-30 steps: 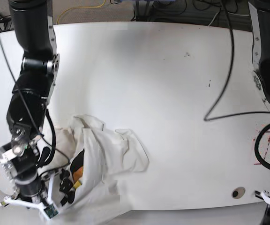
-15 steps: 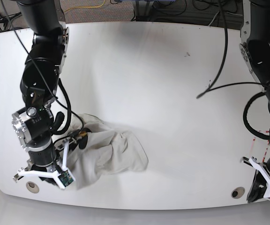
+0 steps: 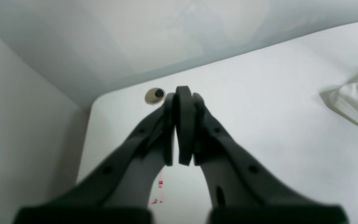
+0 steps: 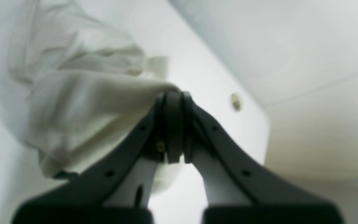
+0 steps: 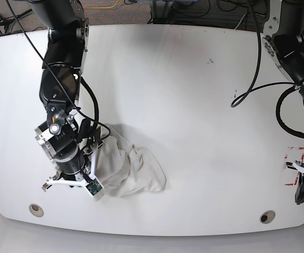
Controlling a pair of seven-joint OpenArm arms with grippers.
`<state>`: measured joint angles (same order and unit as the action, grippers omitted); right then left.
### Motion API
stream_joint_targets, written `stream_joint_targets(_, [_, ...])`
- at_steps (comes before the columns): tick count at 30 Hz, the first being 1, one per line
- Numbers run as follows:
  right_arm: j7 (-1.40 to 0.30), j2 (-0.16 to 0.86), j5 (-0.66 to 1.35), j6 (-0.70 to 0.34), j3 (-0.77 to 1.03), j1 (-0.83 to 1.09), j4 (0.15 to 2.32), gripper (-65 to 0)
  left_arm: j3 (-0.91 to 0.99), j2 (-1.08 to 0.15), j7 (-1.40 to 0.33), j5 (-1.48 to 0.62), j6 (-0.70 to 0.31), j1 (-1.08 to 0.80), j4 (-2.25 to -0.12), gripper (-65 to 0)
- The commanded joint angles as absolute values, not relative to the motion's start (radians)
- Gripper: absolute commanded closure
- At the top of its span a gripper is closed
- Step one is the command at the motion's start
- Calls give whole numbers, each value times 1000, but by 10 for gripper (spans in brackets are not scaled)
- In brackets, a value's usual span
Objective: Fold the T-shirt properly
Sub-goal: 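Open the left gripper, releasing the shirt, and raise it away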
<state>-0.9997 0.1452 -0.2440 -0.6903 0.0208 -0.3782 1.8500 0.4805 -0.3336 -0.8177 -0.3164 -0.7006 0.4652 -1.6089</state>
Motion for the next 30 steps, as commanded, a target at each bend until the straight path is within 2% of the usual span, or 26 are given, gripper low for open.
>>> stream_joint_targets(1, [-984, 159, -256, -687, 24, -407, 1832, -11, 476, -346, -780, -327, -698, 510, -1601, -1])
stream_joint_targets(6, [-979, 166, -259, -698, 33, -400, 1829, -12, 469, -346, -781, -327, -698, 513, -1586, -2])
stream_joint_targets(16, [-1009, 180, -260, -698, 60, -323, 1973, -9, 457, -324, -791, -339, -698, 515, -1623, -4])
stream_joint_targets(17, [-1029, 133, -263, -698, 62, -254, 1933, -14, 458, -321, -829, -302, -698, 424, -1600, -15])
stream_joint_targets(19, [-1029, 117, -265, -698, 68, -240, 1934, -14, 458, -321, -829, -302, -698, 398, -1601, -15])
stream_joint_targets(30, [-1029, 110, -263, -698, 104, -228, 1971, -14, 458, -321, -828, -302, -698, 380, -1618, -14])
